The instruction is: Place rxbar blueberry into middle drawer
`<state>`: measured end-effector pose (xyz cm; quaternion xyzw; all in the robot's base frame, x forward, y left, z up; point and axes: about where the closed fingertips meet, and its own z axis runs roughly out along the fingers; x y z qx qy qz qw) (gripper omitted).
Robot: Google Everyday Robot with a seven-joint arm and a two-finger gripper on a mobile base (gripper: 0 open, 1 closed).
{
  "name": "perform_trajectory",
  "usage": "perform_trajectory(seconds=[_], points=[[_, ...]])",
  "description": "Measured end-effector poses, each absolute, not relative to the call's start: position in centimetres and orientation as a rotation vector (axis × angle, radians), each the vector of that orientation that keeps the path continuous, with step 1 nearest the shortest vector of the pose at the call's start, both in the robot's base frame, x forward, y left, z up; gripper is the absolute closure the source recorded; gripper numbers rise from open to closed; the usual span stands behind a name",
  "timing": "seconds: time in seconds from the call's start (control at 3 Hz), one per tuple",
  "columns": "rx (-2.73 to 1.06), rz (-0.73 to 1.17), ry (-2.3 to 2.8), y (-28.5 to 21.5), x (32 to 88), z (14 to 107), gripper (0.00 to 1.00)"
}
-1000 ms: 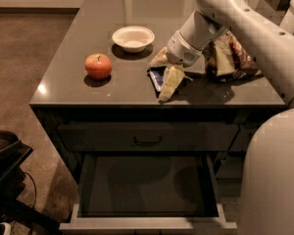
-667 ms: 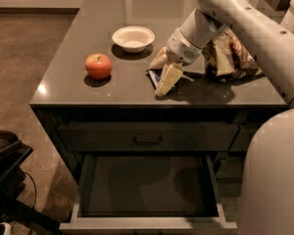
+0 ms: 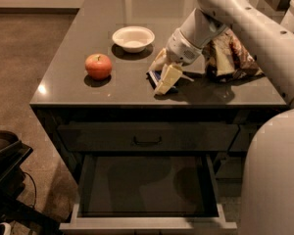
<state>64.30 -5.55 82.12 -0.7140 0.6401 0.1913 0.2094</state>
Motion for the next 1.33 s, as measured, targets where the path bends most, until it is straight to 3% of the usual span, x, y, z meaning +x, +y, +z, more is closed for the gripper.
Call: perform_trajectory(seconds=[1.33], points=[[-1.932, 0.554, 1.781, -4.8, 63.5, 85.1, 1.0]])
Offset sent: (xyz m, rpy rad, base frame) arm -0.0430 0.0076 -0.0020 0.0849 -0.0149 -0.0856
